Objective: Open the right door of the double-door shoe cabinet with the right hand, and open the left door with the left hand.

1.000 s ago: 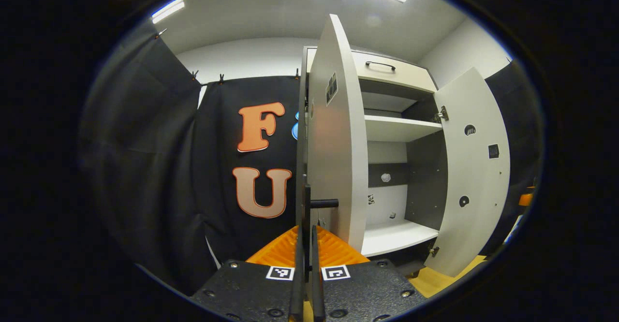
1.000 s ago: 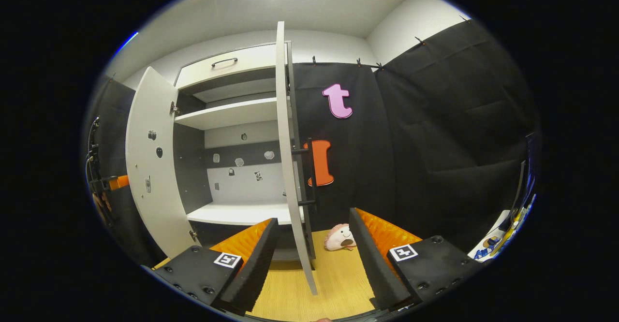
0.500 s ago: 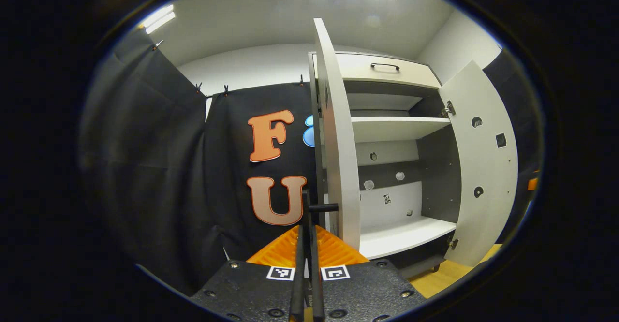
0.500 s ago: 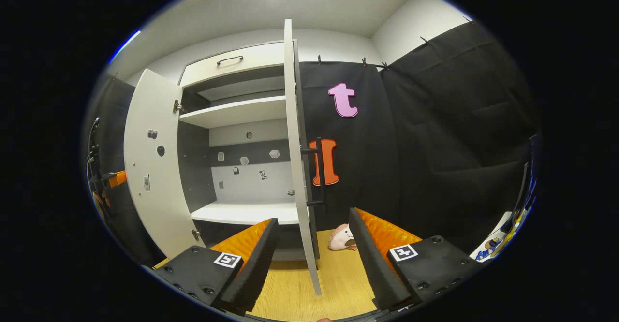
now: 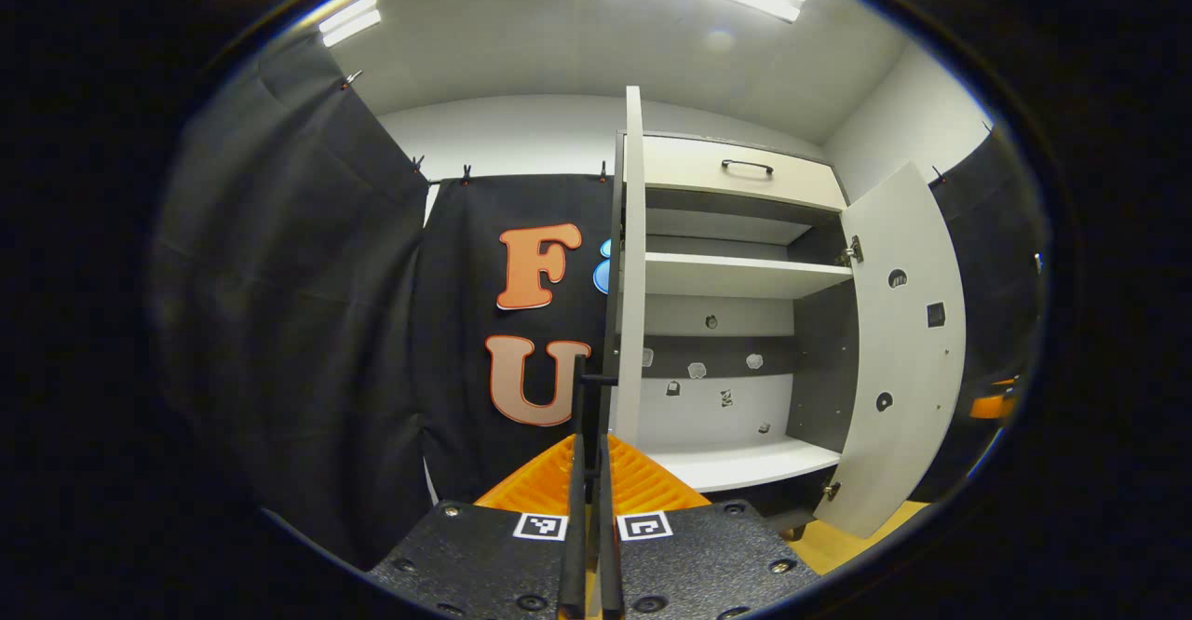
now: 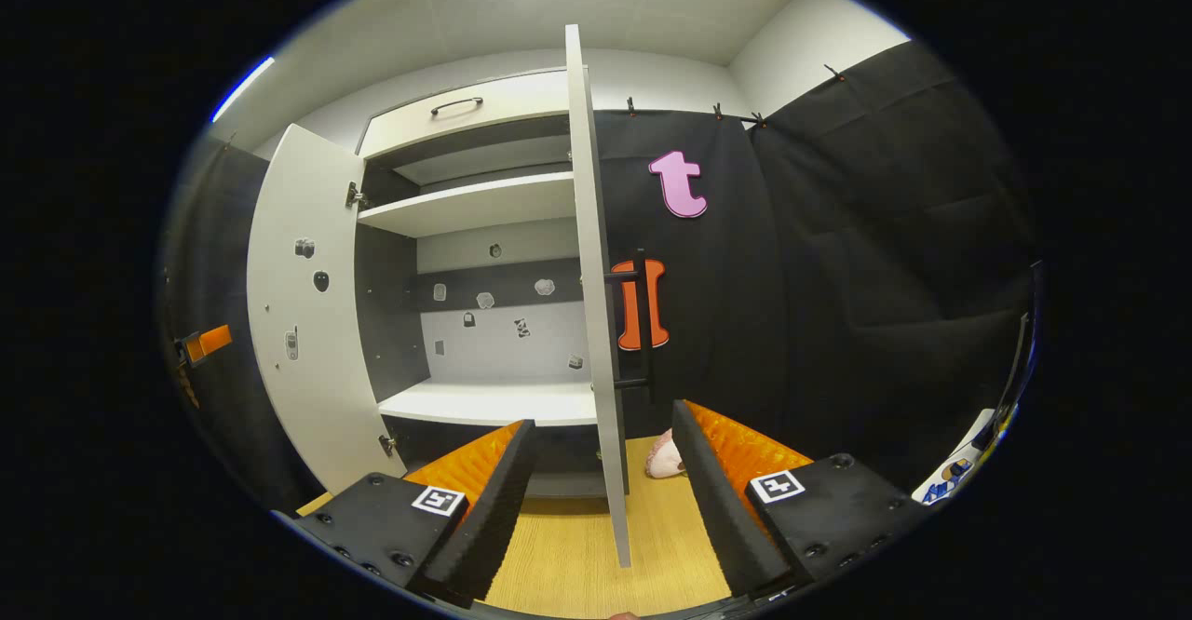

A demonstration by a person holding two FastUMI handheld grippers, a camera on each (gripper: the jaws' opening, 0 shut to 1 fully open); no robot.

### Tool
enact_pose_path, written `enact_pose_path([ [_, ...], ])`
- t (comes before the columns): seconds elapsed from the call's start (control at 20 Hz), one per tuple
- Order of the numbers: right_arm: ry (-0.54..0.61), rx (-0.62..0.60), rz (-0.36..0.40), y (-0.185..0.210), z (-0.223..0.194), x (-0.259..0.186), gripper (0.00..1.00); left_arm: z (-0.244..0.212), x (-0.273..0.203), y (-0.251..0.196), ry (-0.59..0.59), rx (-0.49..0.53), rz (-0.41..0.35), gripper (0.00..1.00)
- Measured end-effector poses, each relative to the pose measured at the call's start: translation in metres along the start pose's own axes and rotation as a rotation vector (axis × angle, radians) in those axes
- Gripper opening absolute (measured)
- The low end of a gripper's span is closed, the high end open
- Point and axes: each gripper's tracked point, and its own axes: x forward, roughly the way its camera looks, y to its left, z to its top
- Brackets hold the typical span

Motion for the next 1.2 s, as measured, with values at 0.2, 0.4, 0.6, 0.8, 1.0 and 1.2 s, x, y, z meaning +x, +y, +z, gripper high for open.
enact_pose_path([
  [0.2, -0.03, 0.007, -0.008, 0.0, 0.007, 0.004, 0.96, -0.006, -0.006, -0.033, 0.025, -0.121, -0.059, 0.06],
  [0.4, -0.043, -0.001, -0.01, -0.001, 0.01, 0.001, 0.96, -0.01, -0.008, -0.034, 0.032, -0.103, -0.052, 0.06],
  [0.6, -0.033, -0.002, -0.032, -0.009, 0.006, -0.001, 0.96, -0.008, -0.006, -0.033, 0.017, -0.076, -0.041, 0.61],
  [0.8, -0.034, 0.004, -0.039, -0.01, 0.006, 0.0, 0.96, -0.008, -0.009, -0.035, 0.025, -0.052, -0.067, 0.94],
  [1.0, -0.033, 0.005, -0.032, -0.006, 0.005, 0.0, 0.96, -0.013, -0.007, -0.035, 0.042, -0.054, -0.061, 0.94],
  [1.2, -0.025, 0.004, -0.034, -0.006, 0.003, 0.001, 0.96, -0.014, -0.007, -0.04, 0.049, -0.071, -0.078, 0.95],
])
